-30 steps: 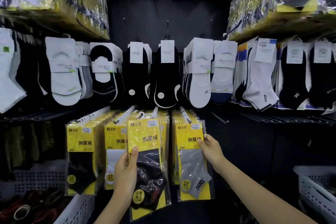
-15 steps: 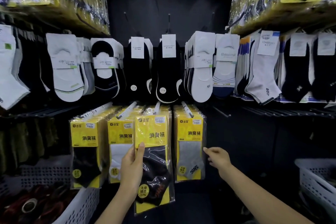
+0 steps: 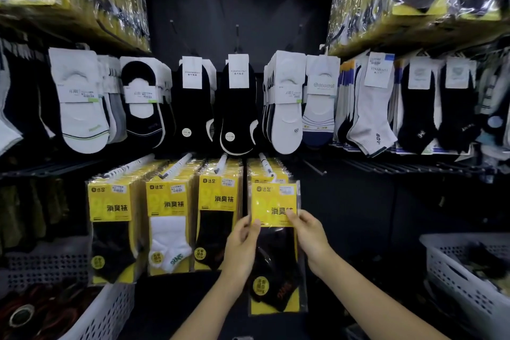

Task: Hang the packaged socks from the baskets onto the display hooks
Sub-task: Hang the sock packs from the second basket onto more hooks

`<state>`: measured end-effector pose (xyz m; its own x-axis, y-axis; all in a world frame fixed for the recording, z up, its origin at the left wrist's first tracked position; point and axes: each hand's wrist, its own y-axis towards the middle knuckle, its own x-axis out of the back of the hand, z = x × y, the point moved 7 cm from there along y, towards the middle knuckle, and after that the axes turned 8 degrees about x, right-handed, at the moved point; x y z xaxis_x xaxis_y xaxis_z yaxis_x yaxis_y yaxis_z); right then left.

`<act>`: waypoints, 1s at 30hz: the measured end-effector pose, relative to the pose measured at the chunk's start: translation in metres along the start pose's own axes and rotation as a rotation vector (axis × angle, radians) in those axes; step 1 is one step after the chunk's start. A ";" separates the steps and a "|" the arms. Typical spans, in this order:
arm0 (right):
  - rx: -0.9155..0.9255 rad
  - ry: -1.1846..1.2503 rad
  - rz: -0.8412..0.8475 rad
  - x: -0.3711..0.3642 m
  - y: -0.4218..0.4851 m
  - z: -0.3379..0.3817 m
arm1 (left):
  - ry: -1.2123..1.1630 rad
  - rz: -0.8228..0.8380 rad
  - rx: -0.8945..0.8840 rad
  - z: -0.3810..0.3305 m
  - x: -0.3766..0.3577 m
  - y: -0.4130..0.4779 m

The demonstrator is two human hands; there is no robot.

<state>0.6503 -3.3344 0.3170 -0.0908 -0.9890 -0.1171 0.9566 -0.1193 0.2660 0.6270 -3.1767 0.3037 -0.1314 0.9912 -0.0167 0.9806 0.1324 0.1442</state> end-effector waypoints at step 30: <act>-0.103 -0.360 -0.065 0.032 -0.006 -0.120 | 0.263 0.064 0.229 0.128 0.026 -0.008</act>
<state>0.6751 -3.3552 0.1964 -0.2262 -0.9494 0.2179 0.9668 -0.1915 0.1690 0.6343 -3.1517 0.1753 -0.0719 0.9670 0.2444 0.9913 0.0964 -0.0898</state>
